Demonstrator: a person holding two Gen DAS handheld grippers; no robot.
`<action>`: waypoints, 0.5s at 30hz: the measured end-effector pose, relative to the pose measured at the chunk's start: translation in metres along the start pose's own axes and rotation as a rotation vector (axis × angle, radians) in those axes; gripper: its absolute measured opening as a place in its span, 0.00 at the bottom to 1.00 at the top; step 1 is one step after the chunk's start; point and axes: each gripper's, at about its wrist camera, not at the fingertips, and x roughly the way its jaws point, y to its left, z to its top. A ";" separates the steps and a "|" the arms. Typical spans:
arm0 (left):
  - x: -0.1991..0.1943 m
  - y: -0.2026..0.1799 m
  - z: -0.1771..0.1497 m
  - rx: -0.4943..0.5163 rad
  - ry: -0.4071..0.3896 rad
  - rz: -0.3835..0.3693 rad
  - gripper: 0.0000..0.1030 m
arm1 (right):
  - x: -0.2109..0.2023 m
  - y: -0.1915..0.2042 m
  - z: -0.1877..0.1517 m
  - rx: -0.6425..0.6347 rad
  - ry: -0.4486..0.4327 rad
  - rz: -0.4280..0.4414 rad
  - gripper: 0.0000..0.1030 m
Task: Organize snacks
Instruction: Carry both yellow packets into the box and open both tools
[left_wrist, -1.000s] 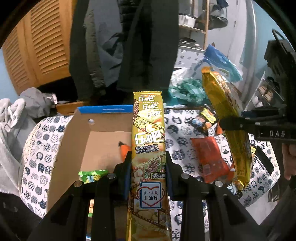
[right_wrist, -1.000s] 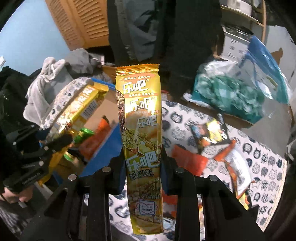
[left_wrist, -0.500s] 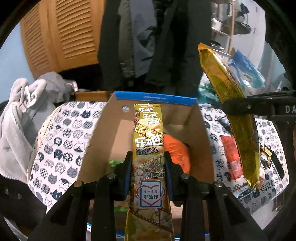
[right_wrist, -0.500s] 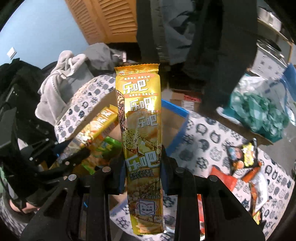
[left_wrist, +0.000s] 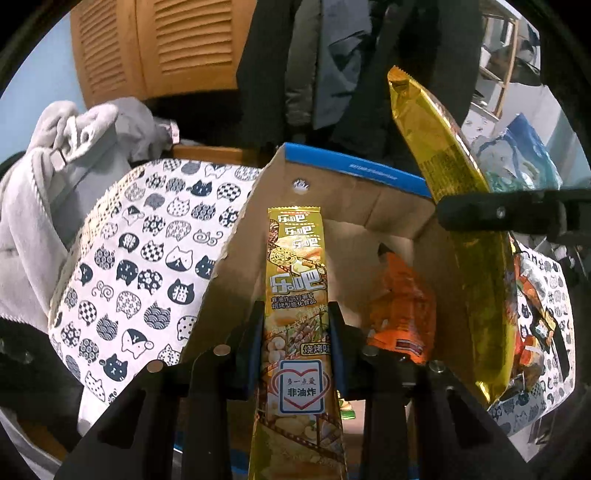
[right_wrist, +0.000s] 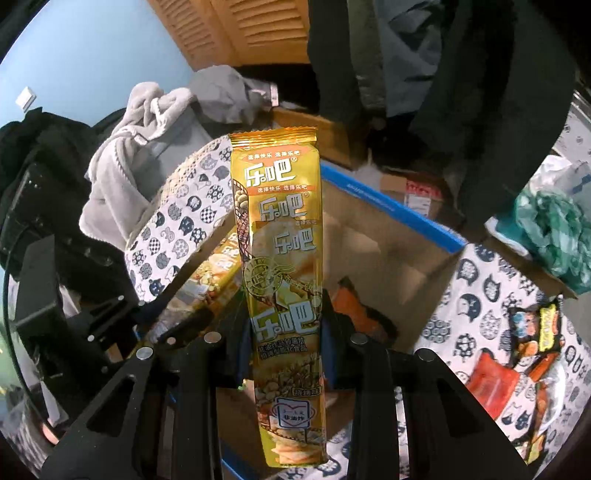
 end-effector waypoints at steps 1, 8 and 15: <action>0.003 0.002 0.000 -0.010 0.009 -0.003 0.31 | 0.005 0.000 0.001 0.004 0.008 -0.001 0.28; 0.015 0.007 0.001 -0.038 0.056 -0.005 0.32 | 0.026 -0.004 -0.001 0.035 0.053 -0.015 0.32; 0.008 0.009 0.003 -0.051 0.027 0.033 0.59 | 0.022 -0.005 -0.001 0.045 0.035 -0.009 0.36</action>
